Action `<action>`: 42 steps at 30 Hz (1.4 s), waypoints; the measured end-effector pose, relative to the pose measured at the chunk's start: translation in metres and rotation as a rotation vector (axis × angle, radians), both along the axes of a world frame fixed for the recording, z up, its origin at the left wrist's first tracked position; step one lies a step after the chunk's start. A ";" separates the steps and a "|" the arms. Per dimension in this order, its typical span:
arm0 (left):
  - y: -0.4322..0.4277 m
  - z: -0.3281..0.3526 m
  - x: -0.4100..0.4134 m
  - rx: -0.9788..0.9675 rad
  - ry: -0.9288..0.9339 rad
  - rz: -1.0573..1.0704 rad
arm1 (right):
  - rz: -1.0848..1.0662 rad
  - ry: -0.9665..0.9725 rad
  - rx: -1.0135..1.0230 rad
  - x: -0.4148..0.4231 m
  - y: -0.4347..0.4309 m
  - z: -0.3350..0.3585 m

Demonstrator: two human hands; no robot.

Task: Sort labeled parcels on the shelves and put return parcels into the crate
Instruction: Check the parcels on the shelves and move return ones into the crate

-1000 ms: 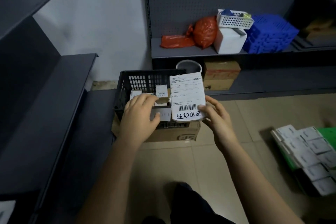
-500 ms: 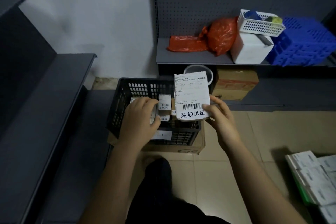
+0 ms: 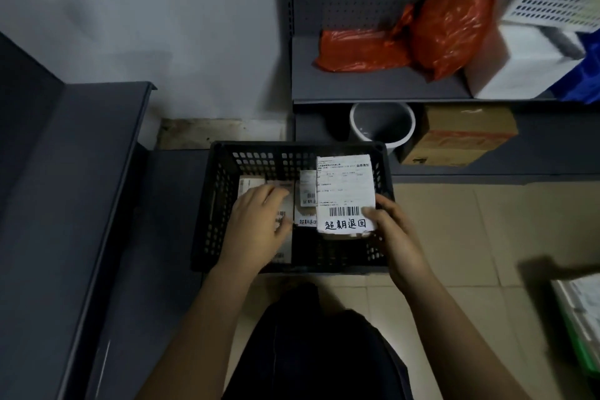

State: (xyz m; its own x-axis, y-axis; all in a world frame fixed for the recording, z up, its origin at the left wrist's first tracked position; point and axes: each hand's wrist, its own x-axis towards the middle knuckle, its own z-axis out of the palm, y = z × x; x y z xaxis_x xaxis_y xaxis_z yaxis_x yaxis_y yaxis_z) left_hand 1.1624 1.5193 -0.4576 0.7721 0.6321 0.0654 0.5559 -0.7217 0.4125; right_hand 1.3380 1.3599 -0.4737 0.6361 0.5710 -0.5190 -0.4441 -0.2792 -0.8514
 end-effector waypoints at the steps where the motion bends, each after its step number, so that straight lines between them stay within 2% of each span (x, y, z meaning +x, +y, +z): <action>1: 0.004 -0.014 0.000 -0.025 0.014 0.006 | 0.011 0.019 -0.025 0.001 0.003 -0.012; 5: 0.009 -0.068 0.006 -0.168 0.085 0.045 | 0.051 0.102 -0.136 0.005 0.012 -0.061; 11: 0.001 -0.134 0.020 -0.654 0.080 0.229 | 0.132 0.238 -0.246 0.009 0.026 -0.131; 15: 0.001 -0.177 0.032 -0.815 0.010 0.256 | 0.175 0.279 -0.303 0.012 0.032 -0.166; 23: -0.008 -0.251 0.059 -0.894 0.101 0.226 | 0.261 0.258 -0.504 0.028 0.033 -0.224; 32: -0.023 -0.291 0.095 -1.020 0.148 0.063 | 0.472 -0.048 -0.787 0.054 0.040 -0.250; 38: -0.028 -0.321 0.112 -0.971 0.302 -0.088 | 0.561 -0.104 -0.985 0.065 0.042 -0.281; 42: -0.034 -0.342 0.116 -0.917 0.378 -0.132 | 0.603 -0.150 -1.018 0.064 0.040 -0.308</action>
State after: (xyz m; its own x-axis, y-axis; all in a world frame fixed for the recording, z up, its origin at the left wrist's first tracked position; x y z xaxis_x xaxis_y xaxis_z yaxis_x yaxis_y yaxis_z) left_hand 1.2783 1.4854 -0.7993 0.7091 0.2226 -0.6691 0.7039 -0.2783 0.6535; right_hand 1.4021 1.3997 -0.7813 0.4994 0.1677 -0.8500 0.0753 -0.9858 -0.1502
